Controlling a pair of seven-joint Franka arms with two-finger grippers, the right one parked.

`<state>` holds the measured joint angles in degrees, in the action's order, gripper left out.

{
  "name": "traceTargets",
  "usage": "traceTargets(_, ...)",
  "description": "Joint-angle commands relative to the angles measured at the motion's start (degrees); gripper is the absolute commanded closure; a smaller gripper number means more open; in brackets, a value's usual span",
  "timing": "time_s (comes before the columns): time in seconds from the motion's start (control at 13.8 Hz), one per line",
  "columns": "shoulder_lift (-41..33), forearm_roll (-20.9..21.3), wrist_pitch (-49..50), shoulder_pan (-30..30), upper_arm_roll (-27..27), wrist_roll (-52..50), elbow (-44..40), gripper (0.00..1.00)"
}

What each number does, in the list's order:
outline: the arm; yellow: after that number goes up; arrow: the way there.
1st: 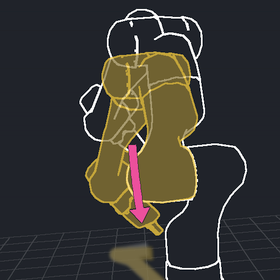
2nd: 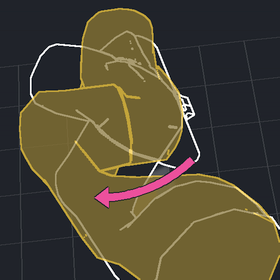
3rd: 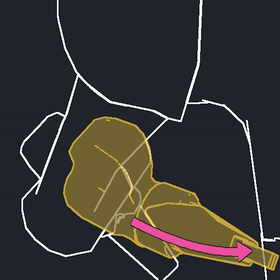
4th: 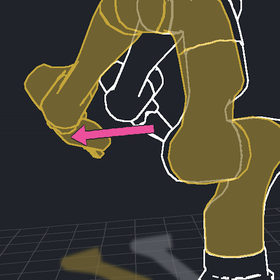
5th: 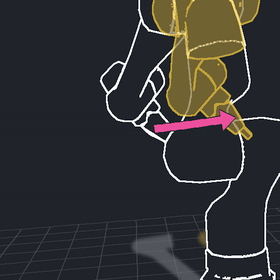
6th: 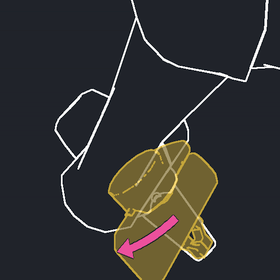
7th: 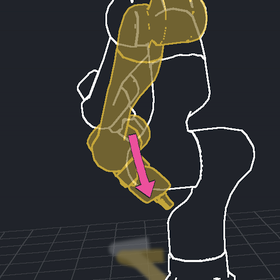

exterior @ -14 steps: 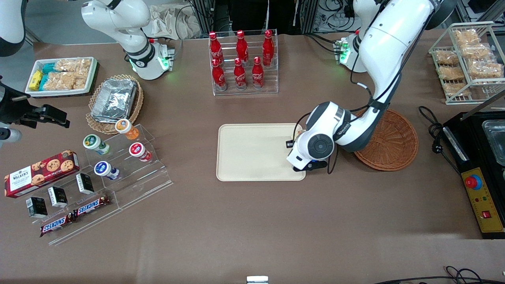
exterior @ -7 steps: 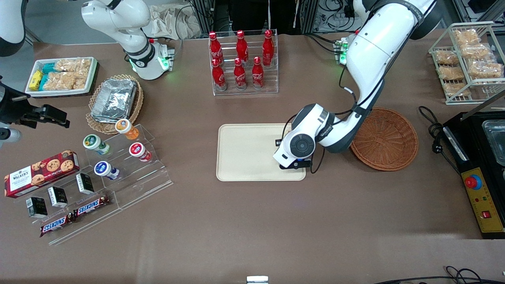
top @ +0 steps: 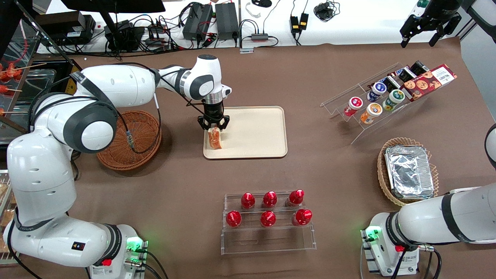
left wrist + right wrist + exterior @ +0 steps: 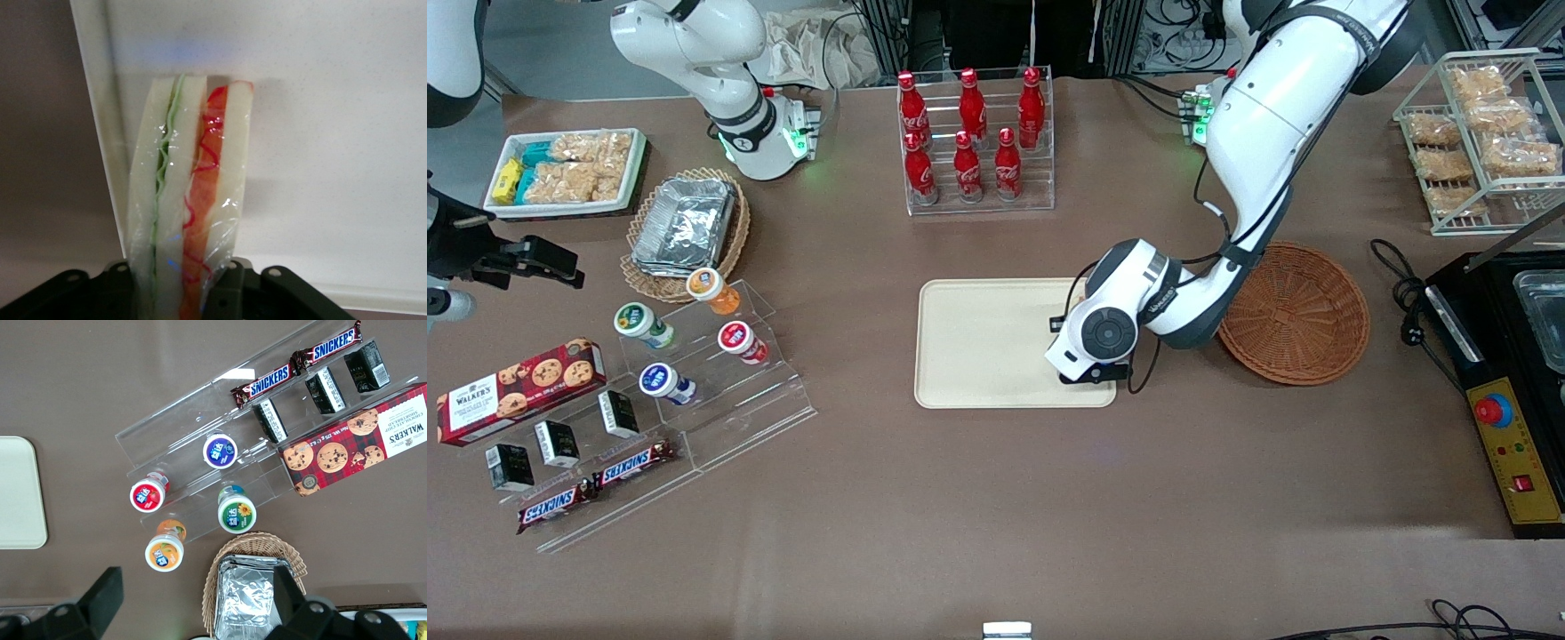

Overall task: Place sandwich from basket to tray
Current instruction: 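Open the left gripper to release the sandwich onto the tray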

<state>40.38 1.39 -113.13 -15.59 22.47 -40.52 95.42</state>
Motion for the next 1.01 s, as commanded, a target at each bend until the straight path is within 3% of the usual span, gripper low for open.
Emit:
traceTargets(0.0,0.84,1.33,0.98,-0.06,-0.41,-0.88,-1.38,0.41)
traceTargets(0.14,0.75,1.33,1.07,-0.06,-0.59,-0.96,-1.46,0.0)
traceTargets(0.43,-1.61,1.42,2.56,0.03,-0.59,-2.98,-2.08,0.0)
traceTargets(0.94,-7.94,1.24,14.77,0.73,-0.59,-2.9,-10.42,0.0)
